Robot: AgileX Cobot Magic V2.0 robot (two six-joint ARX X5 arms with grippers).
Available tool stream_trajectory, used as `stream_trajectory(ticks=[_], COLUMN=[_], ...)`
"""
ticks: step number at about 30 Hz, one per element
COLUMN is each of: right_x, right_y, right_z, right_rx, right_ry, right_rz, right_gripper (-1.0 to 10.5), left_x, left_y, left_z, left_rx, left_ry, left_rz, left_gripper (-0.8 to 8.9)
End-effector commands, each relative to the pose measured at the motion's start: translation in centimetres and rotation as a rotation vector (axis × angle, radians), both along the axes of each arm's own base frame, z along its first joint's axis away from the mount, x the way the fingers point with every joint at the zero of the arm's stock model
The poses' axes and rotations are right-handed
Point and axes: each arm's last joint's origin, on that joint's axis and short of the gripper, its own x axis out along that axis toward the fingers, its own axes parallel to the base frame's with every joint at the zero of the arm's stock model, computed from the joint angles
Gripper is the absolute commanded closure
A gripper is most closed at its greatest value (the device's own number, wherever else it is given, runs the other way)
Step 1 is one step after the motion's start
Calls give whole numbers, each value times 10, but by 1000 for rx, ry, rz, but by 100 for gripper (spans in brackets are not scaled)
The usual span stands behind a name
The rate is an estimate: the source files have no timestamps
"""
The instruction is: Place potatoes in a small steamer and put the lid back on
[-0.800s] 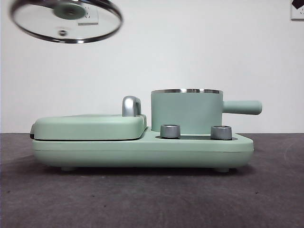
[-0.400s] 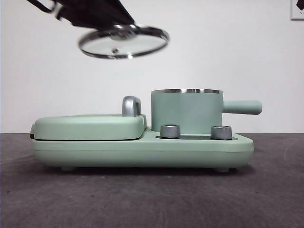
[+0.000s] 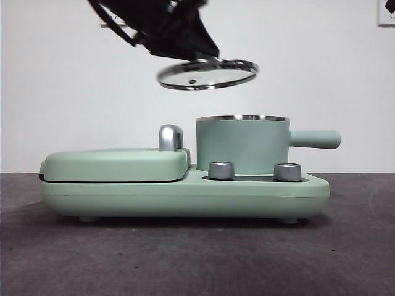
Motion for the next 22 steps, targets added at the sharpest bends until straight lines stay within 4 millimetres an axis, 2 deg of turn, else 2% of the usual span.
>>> stream_trajectory(ticks=[1,6,11,22], right_x=[1,1,0,0], right_y=[1,1,0,0], right_z=[2,1,0,0], right_rx=[10,8,3,-1], right_ry=[-6,-2,10,17], right_rz=[-3,-4,-4,-5], right_gripper=[630,631,630,631], left_x=[13,33,44,55], left_y=[-16,-36,-52,-65], left_z=[10,5,-5,-29], left_rx=[-7,11,21,21], left_ry=[-80,-101,-102,-101], left_rz=[-26,-47,-64,-74], left_gripper=[804,804,804,804])
